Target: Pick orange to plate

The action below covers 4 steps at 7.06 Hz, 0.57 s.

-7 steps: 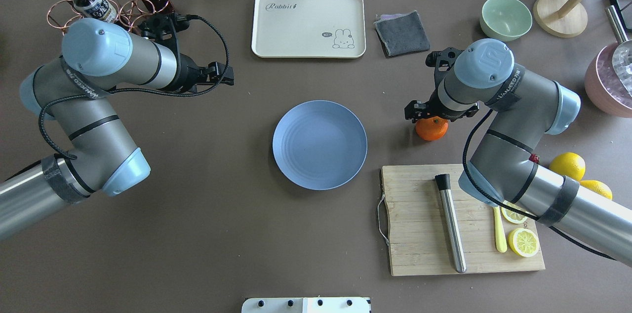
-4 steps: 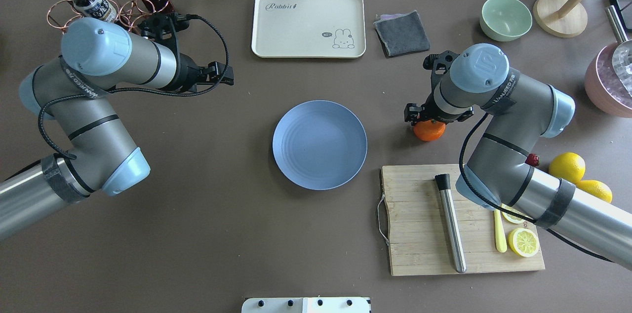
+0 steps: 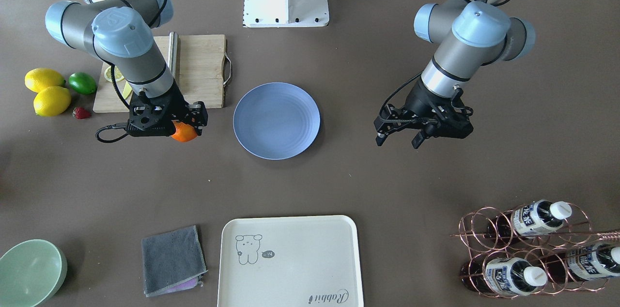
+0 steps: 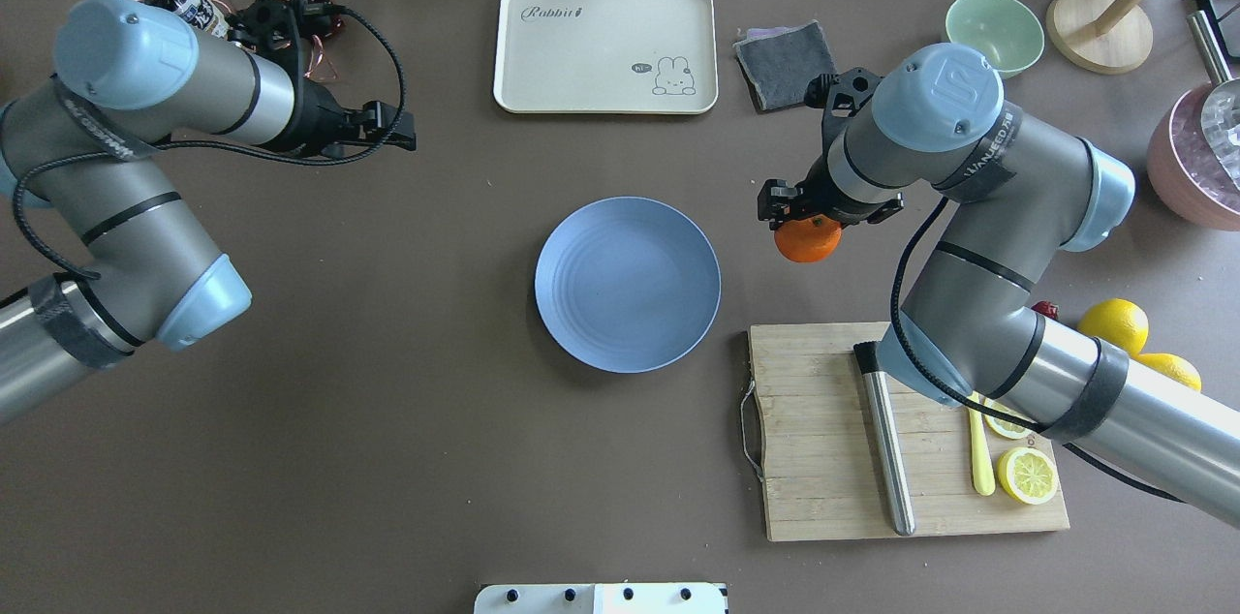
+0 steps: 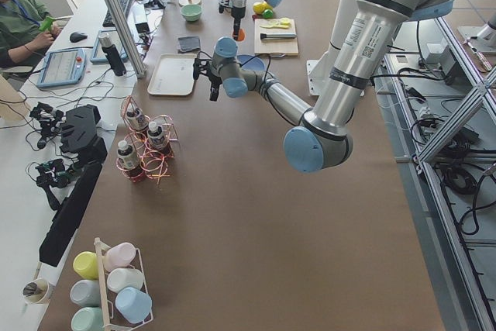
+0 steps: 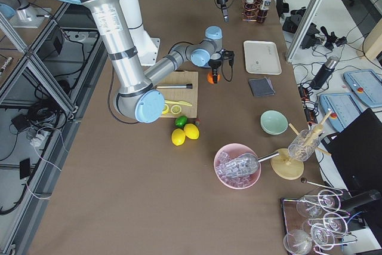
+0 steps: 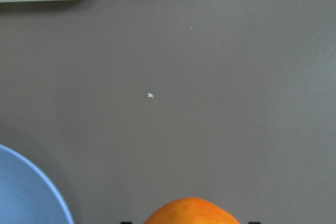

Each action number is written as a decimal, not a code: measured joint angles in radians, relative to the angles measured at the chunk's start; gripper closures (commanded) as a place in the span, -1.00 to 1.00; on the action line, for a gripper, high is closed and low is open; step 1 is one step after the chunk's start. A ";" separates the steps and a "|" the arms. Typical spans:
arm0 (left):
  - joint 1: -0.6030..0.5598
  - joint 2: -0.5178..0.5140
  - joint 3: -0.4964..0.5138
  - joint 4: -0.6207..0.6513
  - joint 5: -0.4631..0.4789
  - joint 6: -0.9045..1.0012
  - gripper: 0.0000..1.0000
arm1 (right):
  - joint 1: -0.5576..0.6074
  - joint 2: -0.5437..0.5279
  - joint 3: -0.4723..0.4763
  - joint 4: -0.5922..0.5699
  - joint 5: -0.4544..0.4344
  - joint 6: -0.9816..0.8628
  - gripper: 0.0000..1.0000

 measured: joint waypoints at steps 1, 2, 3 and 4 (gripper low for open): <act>-0.067 0.058 -0.013 -0.008 -0.045 0.179 -0.96 | -0.025 0.040 0.005 -0.029 -0.017 0.026 1.00; -0.139 0.128 -0.030 -0.033 -0.074 0.340 -0.96 | -0.063 0.078 0.004 -0.049 -0.051 0.065 1.00; -0.210 0.191 -0.037 -0.060 -0.087 0.459 -0.96 | -0.107 0.113 -0.004 -0.069 -0.094 0.093 1.00; -0.269 0.239 -0.037 -0.072 -0.091 0.522 -0.96 | -0.147 0.150 -0.029 -0.080 -0.137 0.116 1.00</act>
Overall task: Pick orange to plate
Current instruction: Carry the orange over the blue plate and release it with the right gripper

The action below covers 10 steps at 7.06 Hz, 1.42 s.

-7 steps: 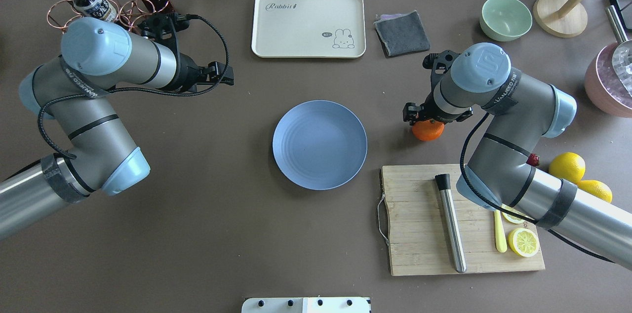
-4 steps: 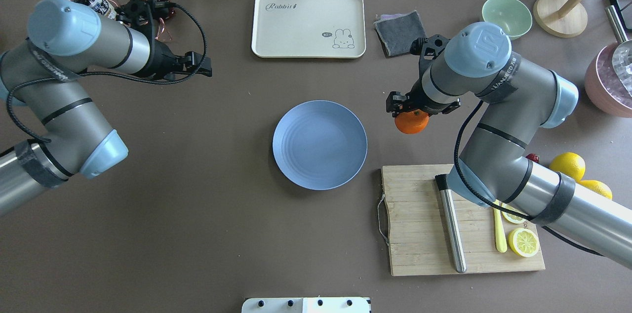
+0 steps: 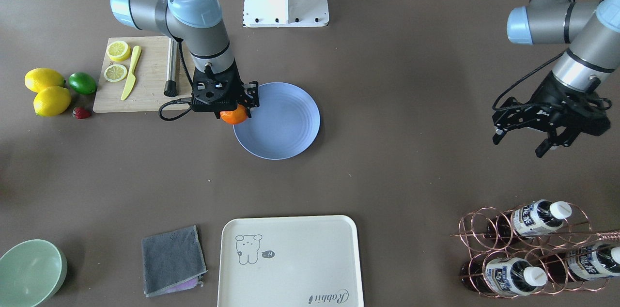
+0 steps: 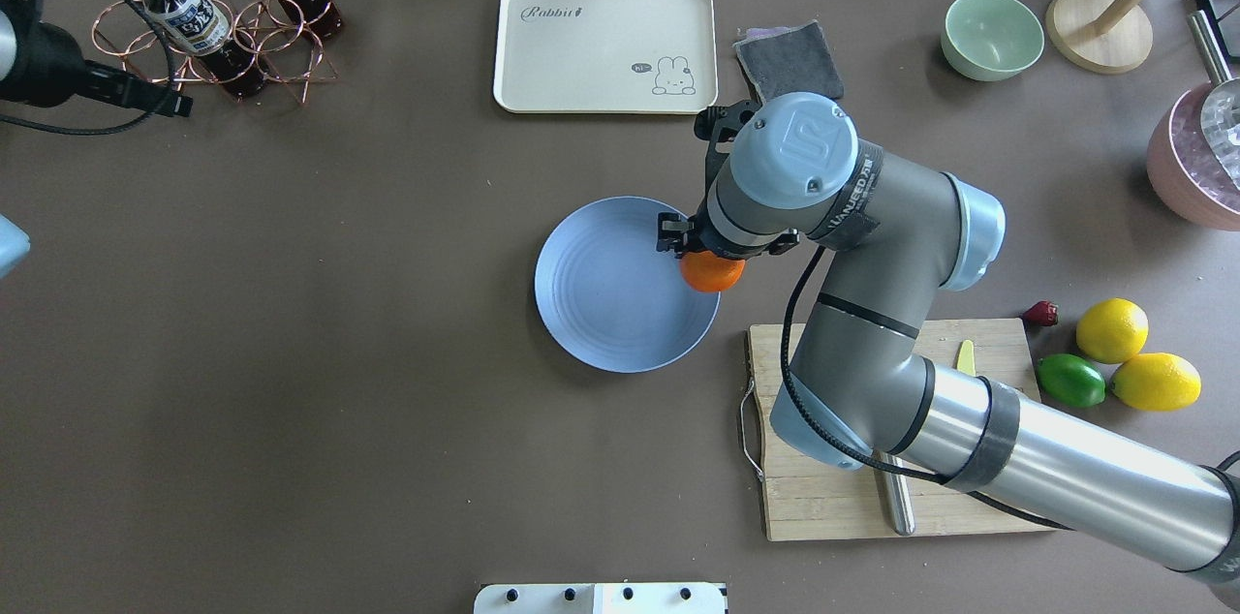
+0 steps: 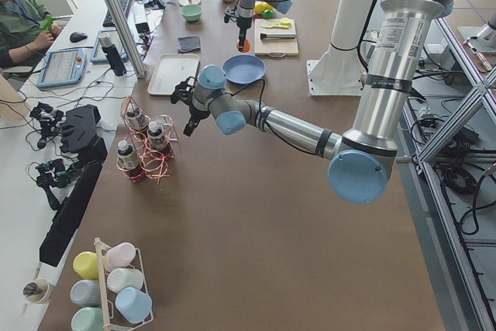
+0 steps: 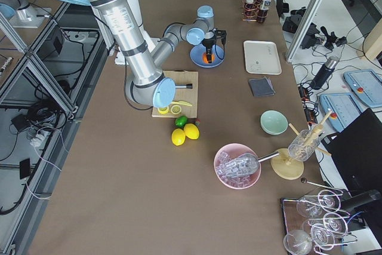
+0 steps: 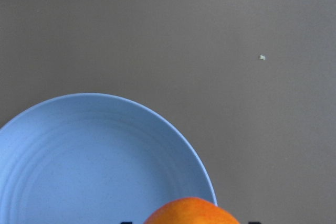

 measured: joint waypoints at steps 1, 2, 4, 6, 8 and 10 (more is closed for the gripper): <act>-0.043 0.039 0.000 -0.007 0.000 0.025 -0.96 | -0.031 0.032 -0.037 -0.001 -0.032 0.022 1.00; -0.088 0.081 0.001 -0.022 -0.001 0.034 -0.96 | -0.059 0.064 -0.078 0.003 -0.058 0.038 1.00; -0.132 0.137 0.003 -0.045 -0.003 0.039 -0.96 | -0.086 0.133 -0.163 0.010 -0.085 0.057 1.00; -0.139 0.150 0.009 -0.048 -0.003 0.039 -0.96 | -0.094 0.160 -0.224 0.067 -0.096 0.074 -1.00; -0.139 0.151 0.013 -0.046 -0.004 0.039 -0.96 | -0.094 0.162 -0.234 0.089 -0.099 0.099 -1.00; -0.140 0.157 0.013 -0.047 -0.030 0.039 -0.96 | -0.060 0.160 -0.156 0.011 -0.064 0.096 -1.00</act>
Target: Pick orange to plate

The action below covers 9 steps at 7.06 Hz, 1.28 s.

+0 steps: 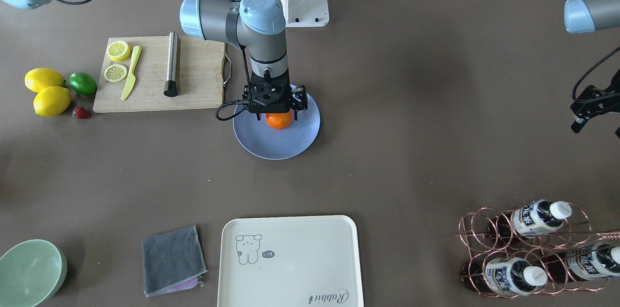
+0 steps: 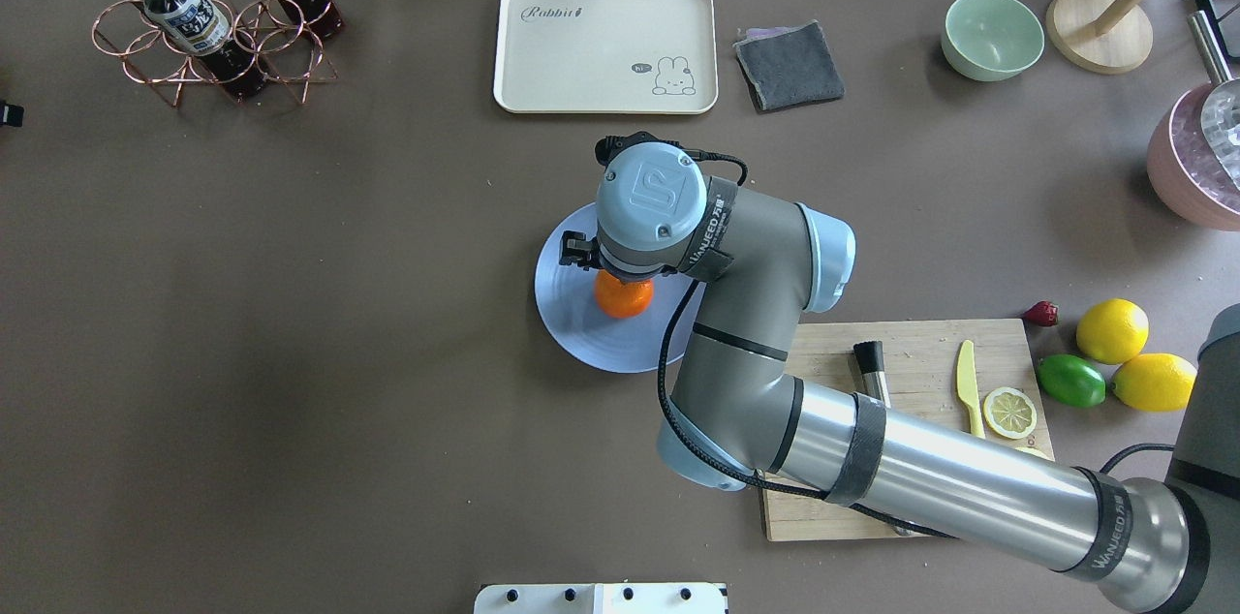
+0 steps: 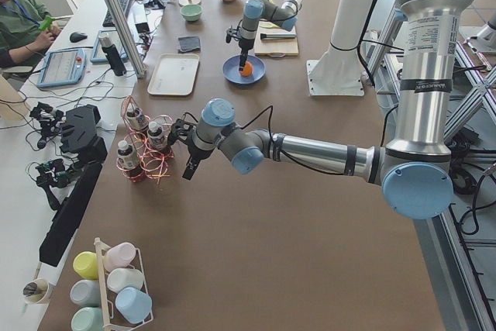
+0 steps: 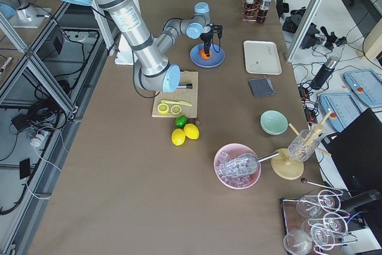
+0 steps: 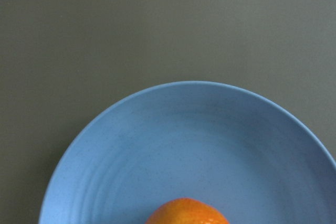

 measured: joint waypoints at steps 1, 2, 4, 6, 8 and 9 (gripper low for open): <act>-0.004 0.005 -0.002 -0.001 -0.024 0.000 -0.96 | 0.036 -0.007 0.084 -0.095 0.049 -0.005 -1.00; -0.022 0.009 -0.003 0.001 -0.057 0.011 -0.96 | 0.088 -0.038 0.201 -0.196 0.111 -0.013 -1.00; -0.106 0.028 -0.002 0.019 -0.142 0.110 -0.96 | 0.300 -0.230 0.446 -0.298 0.294 -0.167 -1.00; -0.149 0.071 -0.002 0.040 -0.163 0.219 -0.96 | 0.578 -0.465 0.517 -0.313 0.480 -0.540 -1.00; -0.185 0.132 -0.001 0.044 -0.156 0.331 -0.96 | 0.864 -0.631 0.408 -0.315 0.543 -1.045 -1.00; -0.206 0.154 -0.001 0.054 -0.157 0.398 -0.96 | 0.999 -0.671 0.309 -0.316 0.553 -1.274 -1.00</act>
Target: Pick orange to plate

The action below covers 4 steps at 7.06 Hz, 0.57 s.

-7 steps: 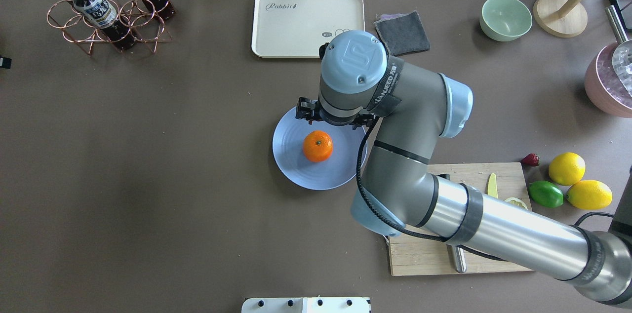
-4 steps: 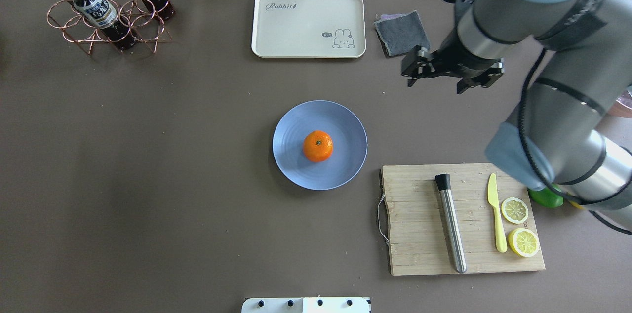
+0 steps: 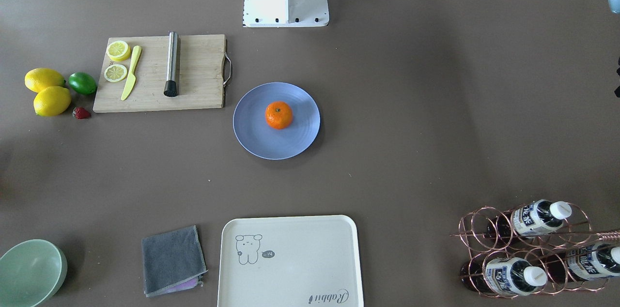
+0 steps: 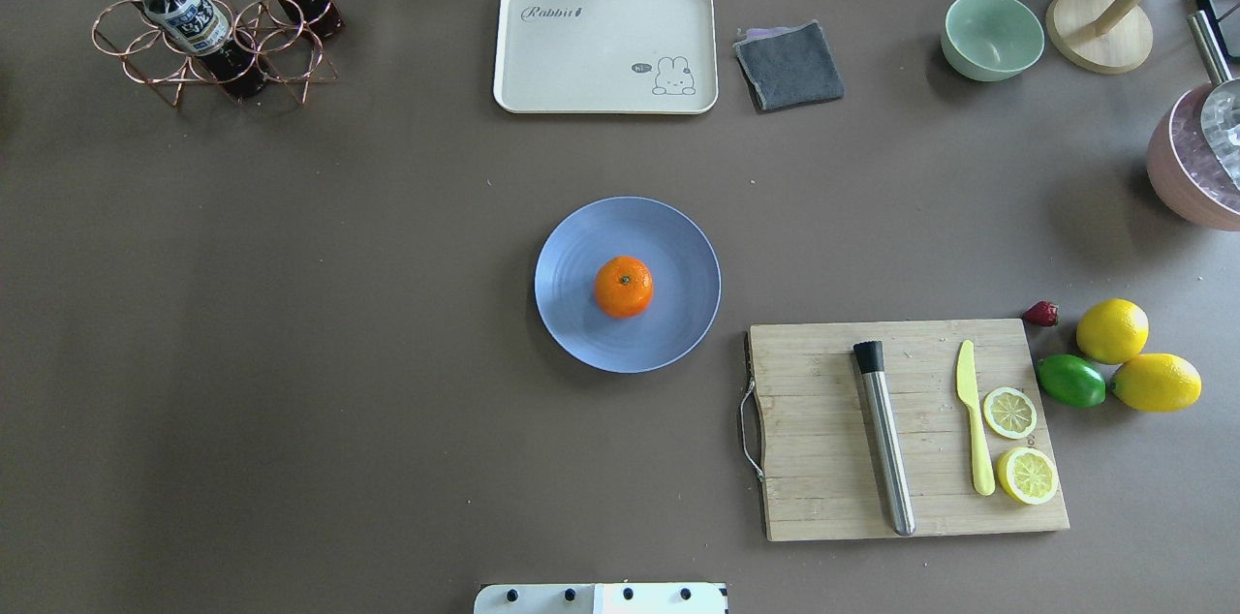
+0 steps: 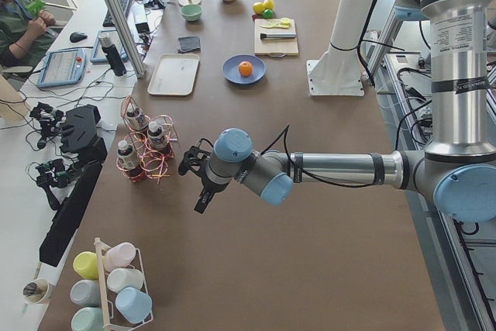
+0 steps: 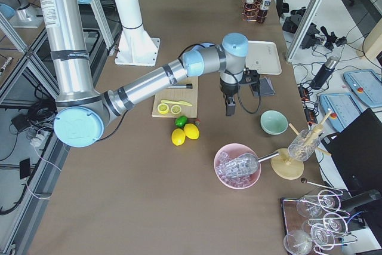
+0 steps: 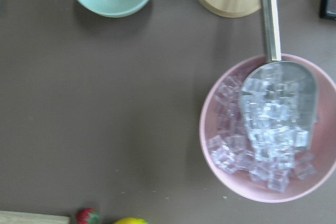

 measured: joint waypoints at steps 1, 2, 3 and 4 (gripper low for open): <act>-0.010 0.009 -0.002 0.026 -0.003 0.032 -0.96 | 0.121 -0.024 -0.104 0.000 0.005 -0.187 -1.00; -0.014 0.007 -0.003 0.065 -0.007 0.044 -0.96 | 0.209 -0.044 -0.184 0.002 0.007 -0.314 -1.00; -0.016 -0.002 -0.006 0.117 -0.015 0.050 -0.96 | 0.263 -0.066 -0.233 0.005 0.007 -0.382 -1.00; -0.021 -0.007 -0.009 0.156 -0.030 0.052 -0.96 | 0.286 -0.088 -0.255 0.010 0.006 -0.402 -1.00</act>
